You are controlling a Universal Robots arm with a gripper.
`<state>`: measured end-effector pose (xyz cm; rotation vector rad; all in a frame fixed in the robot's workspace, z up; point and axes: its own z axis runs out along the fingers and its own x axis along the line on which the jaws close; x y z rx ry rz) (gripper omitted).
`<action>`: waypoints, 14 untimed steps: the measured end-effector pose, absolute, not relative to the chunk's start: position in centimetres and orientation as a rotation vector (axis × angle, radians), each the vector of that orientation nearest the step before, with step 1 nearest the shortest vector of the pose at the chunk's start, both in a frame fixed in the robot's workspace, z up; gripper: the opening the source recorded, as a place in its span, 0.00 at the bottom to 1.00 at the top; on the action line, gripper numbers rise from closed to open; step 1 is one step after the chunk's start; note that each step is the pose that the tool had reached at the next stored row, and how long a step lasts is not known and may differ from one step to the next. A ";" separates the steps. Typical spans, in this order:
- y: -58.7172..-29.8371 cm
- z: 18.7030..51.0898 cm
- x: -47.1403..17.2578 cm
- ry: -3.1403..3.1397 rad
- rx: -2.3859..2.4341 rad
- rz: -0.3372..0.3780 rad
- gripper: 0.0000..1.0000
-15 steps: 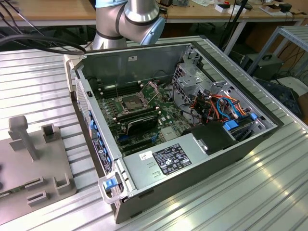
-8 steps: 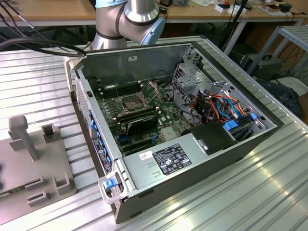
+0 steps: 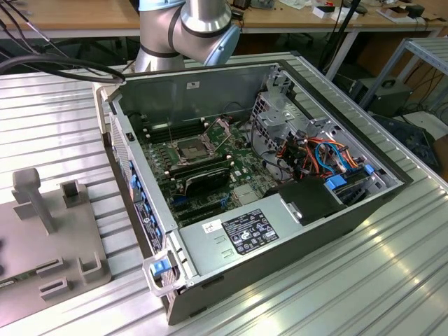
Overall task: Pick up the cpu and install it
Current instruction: 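Pick up the cpu and move it towards the insertion slot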
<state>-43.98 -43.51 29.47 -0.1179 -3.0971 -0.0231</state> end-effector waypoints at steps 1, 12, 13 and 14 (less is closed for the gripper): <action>-43.5 29.5 -44.0 -3.097 -0.118 -0.023 0.60; -43.5 27.8 -44.0 -3.097 -0.118 -0.023 0.60; -43.5 27.7 -44.0 -3.097 -0.118 -0.023 0.60; -43.5 27.7 -44.0 -3.097 -0.118 -0.023 0.60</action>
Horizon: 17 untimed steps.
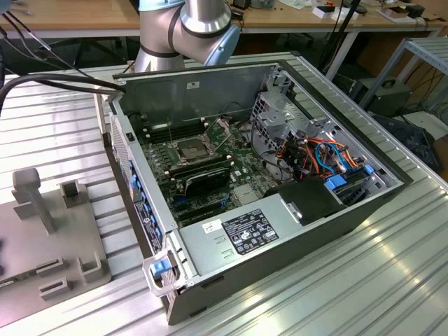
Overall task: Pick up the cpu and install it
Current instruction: 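Pick up the cpu and move it towards the insertion slot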
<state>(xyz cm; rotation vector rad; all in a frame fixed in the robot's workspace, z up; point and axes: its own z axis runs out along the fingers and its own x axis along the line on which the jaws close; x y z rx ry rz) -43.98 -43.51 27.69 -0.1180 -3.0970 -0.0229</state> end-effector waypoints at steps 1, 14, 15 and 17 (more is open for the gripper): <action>-43.5 27.6 -44.0 -3.097 -0.118 -0.023 0.60; -43.5 27.3 -44.0 -3.097 -0.118 -0.023 0.60; -43.5 27.2 -44.0 -3.097 -0.118 -0.023 0.60; -43.5 27.2 -44.0 -3.097 -0.118 -0.023 0.60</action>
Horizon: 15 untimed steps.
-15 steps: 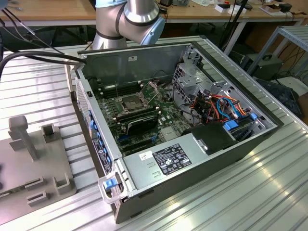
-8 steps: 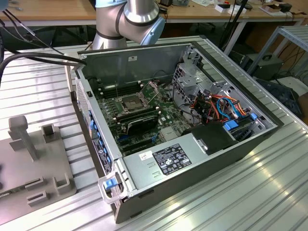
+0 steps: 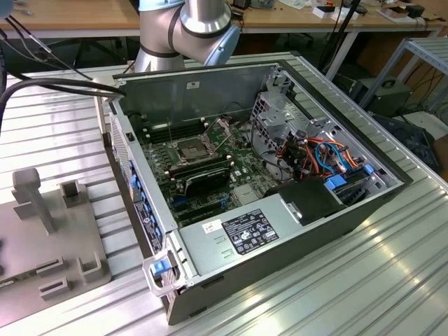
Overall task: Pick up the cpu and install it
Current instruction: 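Pick up the cpu and move it towards the insertion slot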
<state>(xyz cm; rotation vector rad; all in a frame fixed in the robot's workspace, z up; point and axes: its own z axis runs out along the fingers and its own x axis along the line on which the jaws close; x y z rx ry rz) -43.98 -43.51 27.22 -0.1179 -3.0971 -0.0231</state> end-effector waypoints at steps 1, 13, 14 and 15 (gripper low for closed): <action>-43.5 27.2 -44.0 -3.097 -0.118 -0.023 0.60; -43.5 27.0 -44.0 -3.098 -0.118 -0.024 0.60; -43.5 26.9 -44.0 -3.097 -0.118 -0.023 0.60; -43.5 26.8 -44.0 -3.097 -0.118 -0.023 0.60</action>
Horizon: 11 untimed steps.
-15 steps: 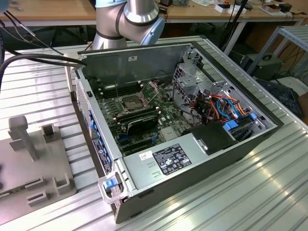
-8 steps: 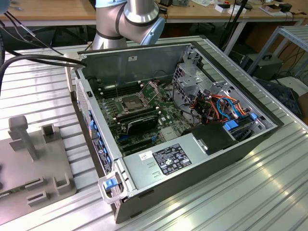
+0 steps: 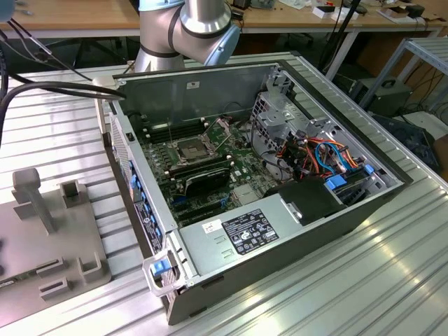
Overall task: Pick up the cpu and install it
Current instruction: 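Pick up the cpu and move it towards the insertion slot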
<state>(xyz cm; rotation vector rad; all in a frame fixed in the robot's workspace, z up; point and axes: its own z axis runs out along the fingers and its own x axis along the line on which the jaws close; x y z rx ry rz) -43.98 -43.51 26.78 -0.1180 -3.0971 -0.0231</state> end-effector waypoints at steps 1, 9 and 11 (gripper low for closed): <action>-43.5 26.6 -44.0 -3.097 -0.118 -0.023 0.60; -43.5 26.0 -44.0 -3.097 -0.118 -0.023 0.60; -43.5 25.9 -44.0 -3.097 -0.118 -0.023 0.60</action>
